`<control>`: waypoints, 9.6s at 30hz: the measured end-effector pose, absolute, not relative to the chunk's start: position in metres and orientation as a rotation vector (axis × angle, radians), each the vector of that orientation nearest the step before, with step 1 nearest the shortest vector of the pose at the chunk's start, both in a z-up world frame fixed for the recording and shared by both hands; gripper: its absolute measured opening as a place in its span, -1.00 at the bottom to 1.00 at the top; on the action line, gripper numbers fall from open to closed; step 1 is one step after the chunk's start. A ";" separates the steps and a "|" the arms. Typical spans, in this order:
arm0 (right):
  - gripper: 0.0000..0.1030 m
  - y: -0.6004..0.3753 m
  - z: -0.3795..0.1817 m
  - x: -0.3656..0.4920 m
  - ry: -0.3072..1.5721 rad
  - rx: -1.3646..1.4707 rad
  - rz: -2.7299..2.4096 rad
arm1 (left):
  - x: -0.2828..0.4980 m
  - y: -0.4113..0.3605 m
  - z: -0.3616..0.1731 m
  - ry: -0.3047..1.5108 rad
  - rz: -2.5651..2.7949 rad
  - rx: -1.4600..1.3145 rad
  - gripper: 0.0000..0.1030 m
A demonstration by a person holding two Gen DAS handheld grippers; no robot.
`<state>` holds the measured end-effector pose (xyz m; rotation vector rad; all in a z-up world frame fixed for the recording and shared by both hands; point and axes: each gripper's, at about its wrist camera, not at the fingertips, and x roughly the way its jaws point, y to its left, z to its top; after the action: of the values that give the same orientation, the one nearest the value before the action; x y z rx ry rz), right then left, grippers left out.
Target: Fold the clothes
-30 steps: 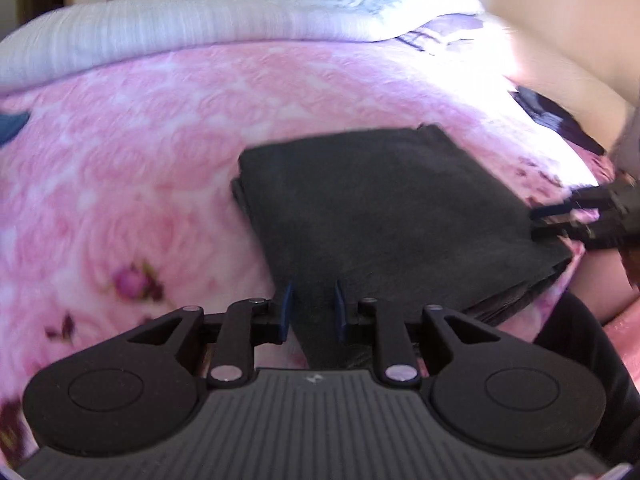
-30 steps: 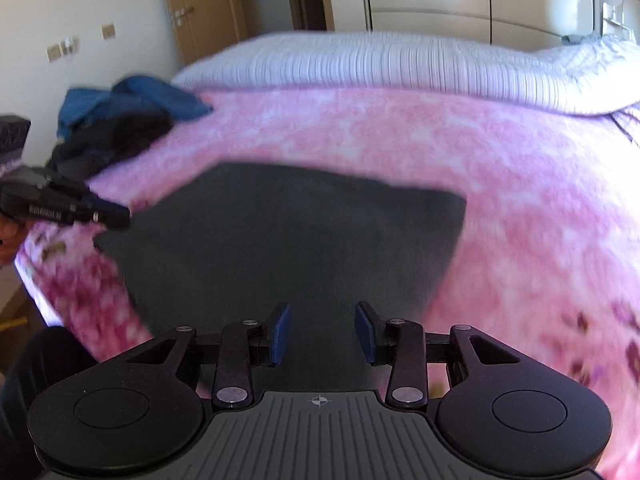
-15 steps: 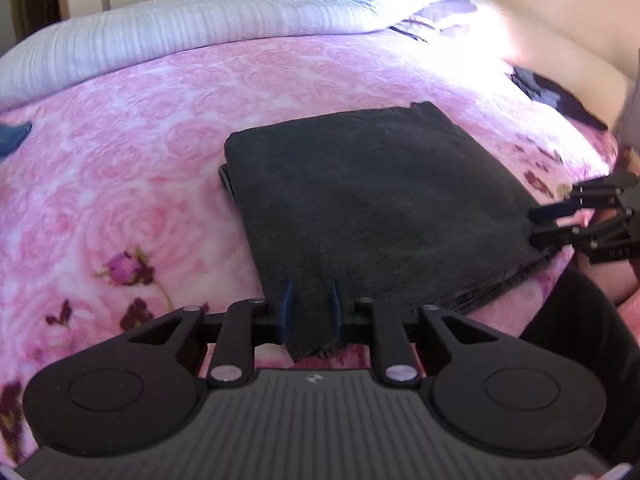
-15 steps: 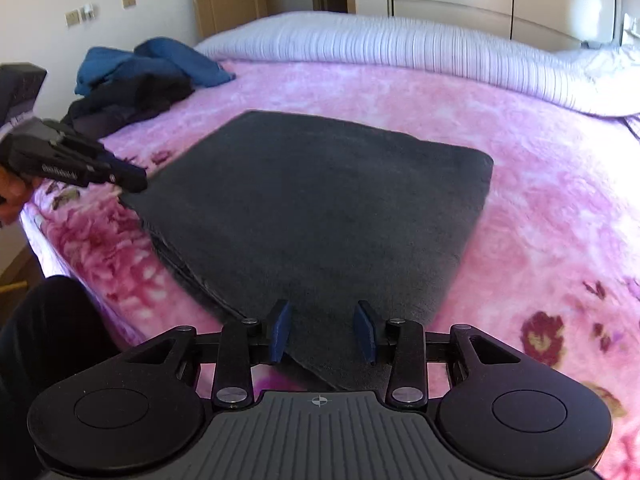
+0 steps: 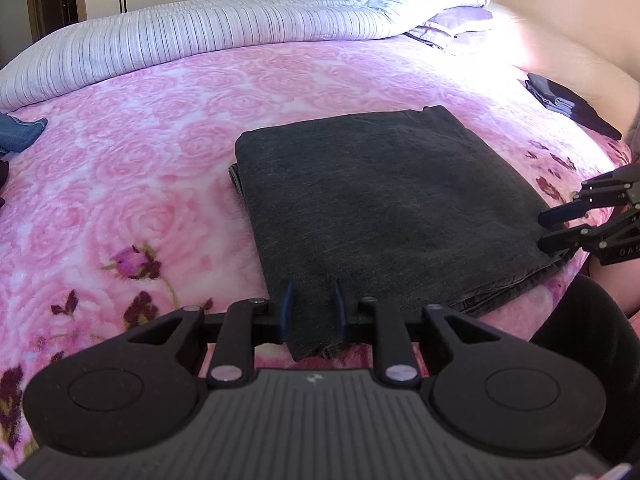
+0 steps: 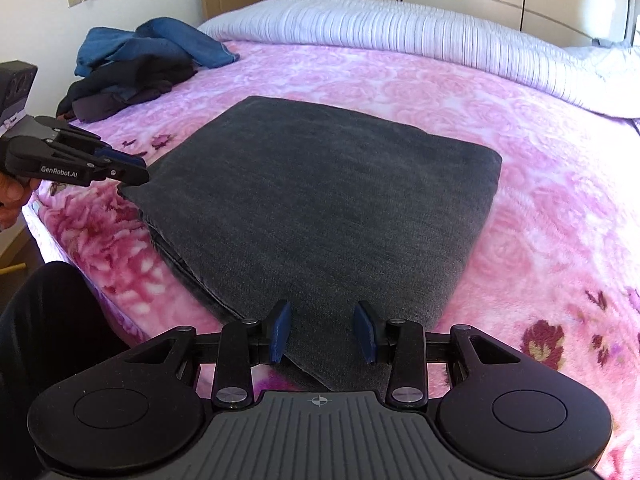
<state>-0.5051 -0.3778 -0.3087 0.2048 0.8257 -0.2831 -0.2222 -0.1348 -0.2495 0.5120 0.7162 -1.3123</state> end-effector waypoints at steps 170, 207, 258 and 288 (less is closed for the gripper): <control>-0.32 -0.943 -0.229 -1.069 1.289 -0.478 -0.611 | -0.880 -0.947 -0.270 -0.678 -1.882 1.605 -0.06; -0.35 -0.983 -0.213 -1.074 1.077 0.375 -0.824 | -0.858 -0.995 -0.230 0.057 -1.845 1.435 -0.29; -0.26 -0.975 -0.194 -1.080 0.833 0.550 -1.007 | -0.826 -0.989 -0.200 0.391 -1.738 1.182 -0.19; 0.46 -0.808 -0.188 -1.044 0.663 0.792 -1.326 | -0.796 -0.832 -0.180 0.639 -1.626 0.771 0.75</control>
<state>-1.0440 -0.8082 -0.1883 0.7922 0.6627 -1.3259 -0.7962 -0.8315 -0.1802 0.7705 0.6386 -1.6258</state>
